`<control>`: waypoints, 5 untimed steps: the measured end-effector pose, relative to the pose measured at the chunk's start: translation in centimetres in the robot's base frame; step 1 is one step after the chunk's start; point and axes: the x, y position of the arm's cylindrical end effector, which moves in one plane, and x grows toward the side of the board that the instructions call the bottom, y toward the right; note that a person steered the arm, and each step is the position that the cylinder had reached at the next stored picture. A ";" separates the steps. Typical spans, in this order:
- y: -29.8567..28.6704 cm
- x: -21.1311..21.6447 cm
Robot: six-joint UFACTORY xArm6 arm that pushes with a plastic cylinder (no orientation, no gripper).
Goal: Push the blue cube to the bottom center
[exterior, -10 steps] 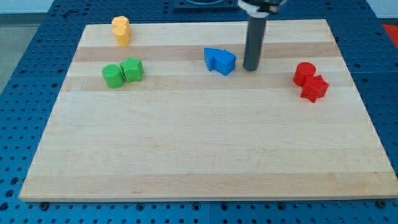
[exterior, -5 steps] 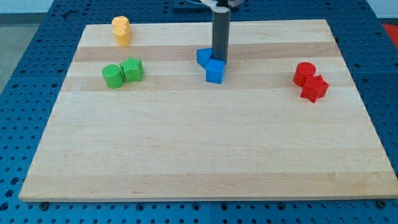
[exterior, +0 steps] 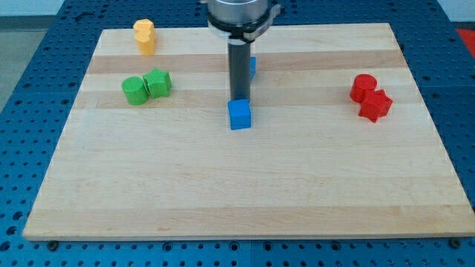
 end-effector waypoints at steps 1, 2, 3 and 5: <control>-0.3 1.9; 0.3 5.1; 0.6 7.9; 3.1 10.6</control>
